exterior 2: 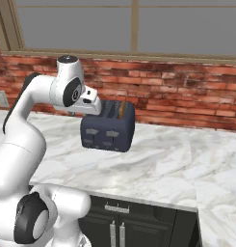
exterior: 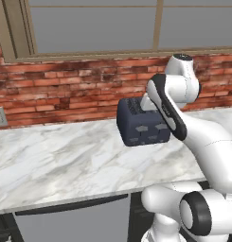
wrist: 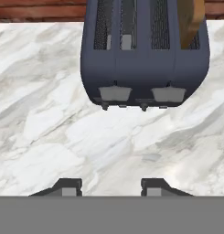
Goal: Start the toaster. Once the lever pops up, take the bread to the plate on the dining counter.
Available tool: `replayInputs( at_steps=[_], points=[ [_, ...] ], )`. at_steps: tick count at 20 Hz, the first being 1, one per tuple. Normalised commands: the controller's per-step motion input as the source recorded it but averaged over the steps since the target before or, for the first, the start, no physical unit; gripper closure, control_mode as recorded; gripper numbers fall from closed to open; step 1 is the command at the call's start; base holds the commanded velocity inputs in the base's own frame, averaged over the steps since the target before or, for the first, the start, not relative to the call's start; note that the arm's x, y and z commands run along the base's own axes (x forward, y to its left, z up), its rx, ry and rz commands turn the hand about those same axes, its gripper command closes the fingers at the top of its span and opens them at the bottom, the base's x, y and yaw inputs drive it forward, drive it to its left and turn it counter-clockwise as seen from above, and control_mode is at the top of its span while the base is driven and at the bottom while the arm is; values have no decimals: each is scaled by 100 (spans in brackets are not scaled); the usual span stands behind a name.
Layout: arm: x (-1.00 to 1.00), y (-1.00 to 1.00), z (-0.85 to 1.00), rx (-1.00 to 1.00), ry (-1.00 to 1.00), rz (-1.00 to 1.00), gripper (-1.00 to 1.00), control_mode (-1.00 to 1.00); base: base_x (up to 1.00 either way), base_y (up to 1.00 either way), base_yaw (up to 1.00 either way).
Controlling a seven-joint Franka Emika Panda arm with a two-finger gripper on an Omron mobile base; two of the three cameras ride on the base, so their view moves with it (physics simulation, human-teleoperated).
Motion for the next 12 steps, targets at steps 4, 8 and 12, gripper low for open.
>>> replayInputs(
  at_steps=[4, 8, 12],
  points=[
    [-20, -28, 0, 0, -6, 4, -100, -100, 0, 0, 0],
    [-24, -59, 0, 0, -2, 0, -100, -100, 0, 0, 0],
    [-9, -52, -14, 0, -1, 0, -100, -100, 0, 0, 0]
  ],
)
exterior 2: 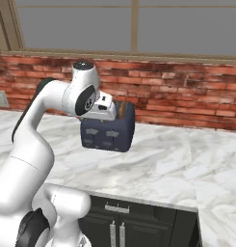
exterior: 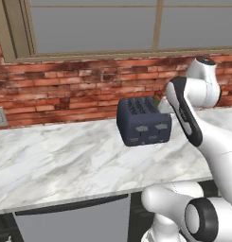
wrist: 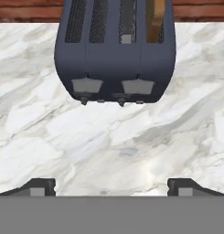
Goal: Start the toaster. Once the lever pops up, take the bread to the plate on the dining counter.
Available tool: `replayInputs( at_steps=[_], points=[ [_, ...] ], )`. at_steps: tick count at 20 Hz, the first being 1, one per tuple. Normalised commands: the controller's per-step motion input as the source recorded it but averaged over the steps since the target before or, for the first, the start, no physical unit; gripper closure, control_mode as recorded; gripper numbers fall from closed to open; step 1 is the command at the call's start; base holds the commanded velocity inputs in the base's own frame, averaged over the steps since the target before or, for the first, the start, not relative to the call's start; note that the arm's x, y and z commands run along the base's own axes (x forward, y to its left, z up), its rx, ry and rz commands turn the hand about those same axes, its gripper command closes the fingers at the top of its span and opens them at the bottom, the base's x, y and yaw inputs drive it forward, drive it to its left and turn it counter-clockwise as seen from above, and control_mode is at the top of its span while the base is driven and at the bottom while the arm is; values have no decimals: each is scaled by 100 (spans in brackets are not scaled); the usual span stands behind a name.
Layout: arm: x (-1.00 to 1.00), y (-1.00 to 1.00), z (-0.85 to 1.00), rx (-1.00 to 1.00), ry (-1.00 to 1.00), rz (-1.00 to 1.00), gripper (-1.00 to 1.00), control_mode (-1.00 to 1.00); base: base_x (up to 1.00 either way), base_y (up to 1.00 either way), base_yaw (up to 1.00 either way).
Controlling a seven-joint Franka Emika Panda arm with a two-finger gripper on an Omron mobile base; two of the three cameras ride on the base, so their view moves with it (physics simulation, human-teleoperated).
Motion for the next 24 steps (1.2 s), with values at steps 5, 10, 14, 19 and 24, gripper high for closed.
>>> replayInputs(
  at_steps=[5, 10, 14, 19, 24],
  points=[
    [0, -43, -33, 0, -7, 0, -100, -100, 0, 0, 0],
    [0, -23, -32, 0, -1, 0, -100, -100, 0, 0, 0],
    [0, -20, -17, 0, 0, 0, -100, -100, 0, 0, 0],
    [19, -6, -5, 0, 0, 0, -100, -100, 0, 0, 0],
    [25, -1, 0, 0, 0, 0, -100, -100, 0, 0, 0]
  ],
)
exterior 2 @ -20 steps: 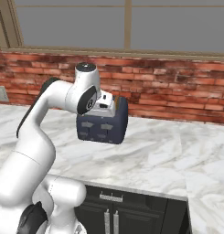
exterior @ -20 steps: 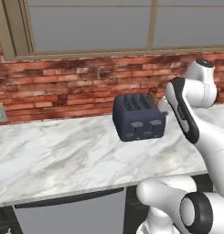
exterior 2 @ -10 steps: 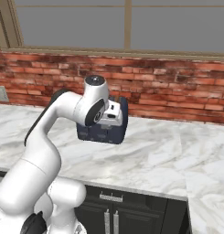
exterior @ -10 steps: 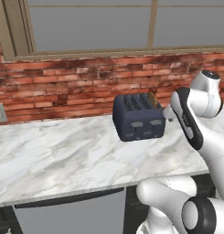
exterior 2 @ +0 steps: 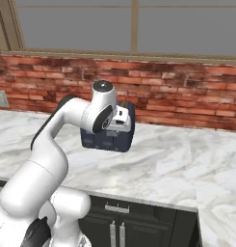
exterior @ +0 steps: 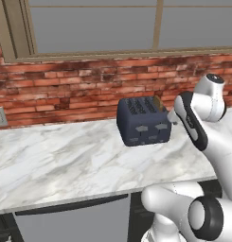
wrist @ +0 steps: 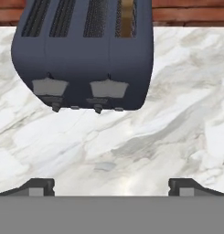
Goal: Start the toaster. Once the lever pops up, take the bread to the plate on the dining counter.
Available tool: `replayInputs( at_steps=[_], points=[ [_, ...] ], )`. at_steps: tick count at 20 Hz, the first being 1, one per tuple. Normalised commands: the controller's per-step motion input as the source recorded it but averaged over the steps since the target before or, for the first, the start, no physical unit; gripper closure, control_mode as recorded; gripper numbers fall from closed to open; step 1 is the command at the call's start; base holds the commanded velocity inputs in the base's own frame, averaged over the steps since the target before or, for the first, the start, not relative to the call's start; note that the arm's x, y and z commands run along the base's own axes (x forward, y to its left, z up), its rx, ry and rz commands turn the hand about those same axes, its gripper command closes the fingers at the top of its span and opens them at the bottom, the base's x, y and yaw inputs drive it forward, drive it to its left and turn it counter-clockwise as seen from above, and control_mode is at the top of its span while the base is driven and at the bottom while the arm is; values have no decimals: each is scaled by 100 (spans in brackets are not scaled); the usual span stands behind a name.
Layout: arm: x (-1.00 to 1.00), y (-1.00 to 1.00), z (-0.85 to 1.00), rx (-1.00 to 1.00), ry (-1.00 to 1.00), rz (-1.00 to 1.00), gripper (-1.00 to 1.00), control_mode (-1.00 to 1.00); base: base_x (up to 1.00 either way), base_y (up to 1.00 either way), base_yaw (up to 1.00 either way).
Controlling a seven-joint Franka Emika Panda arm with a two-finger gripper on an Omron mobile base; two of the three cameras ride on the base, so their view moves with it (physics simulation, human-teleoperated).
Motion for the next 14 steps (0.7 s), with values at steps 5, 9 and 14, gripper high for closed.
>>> replayInputs(
  at_steps=[5, 9, 14],
  points=[
    [6, -16, -6, 0, 0, 0, -100, -100, 0, 0, 0],
    [7, -15, -10, 0, 0, 0, -100, -100, 0, 0, 0],
    [24, -1, -10, 0, 0, 0, -100, -100, 0, 0, 0]
  ],
)
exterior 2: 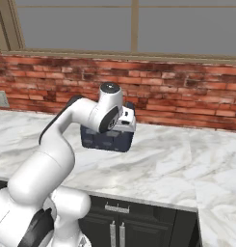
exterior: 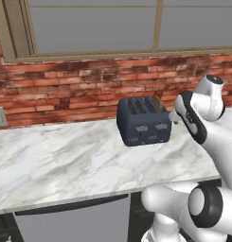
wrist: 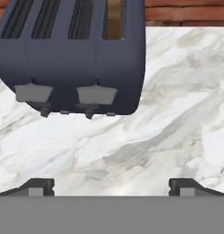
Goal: Start the toaster. Once the lever pops up, take the bread to the plate on the dining counter.
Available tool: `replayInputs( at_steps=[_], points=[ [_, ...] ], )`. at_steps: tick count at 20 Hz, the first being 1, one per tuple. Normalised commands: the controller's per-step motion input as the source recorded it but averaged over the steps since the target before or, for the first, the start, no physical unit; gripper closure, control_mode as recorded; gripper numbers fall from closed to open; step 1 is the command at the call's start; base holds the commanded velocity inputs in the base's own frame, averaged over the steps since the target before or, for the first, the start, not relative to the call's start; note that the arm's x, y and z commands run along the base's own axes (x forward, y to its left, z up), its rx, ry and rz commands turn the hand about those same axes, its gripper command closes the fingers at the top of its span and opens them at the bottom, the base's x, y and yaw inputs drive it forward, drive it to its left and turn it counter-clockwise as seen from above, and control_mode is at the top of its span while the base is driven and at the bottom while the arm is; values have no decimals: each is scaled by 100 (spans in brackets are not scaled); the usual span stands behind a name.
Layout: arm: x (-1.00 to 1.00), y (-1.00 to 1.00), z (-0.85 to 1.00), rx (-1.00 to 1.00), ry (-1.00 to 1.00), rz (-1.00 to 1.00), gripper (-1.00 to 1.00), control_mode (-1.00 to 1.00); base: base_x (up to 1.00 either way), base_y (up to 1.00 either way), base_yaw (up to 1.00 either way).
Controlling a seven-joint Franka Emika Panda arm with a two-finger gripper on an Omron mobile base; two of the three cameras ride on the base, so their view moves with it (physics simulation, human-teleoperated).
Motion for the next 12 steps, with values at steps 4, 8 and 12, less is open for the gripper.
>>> replayInputs(
  at_steps=[4, 8, 12],
  points=[
    [30, 3, -13, 0, 0, 0, -100, -100, 0, 0, 0],
    [36, 8, -15, -2, 0, 0, -100, -100, 0, 0, 0],
    [30, 6, -20, 0, 0, 0, -100, -100, 0, 0, 0]
  ],
)
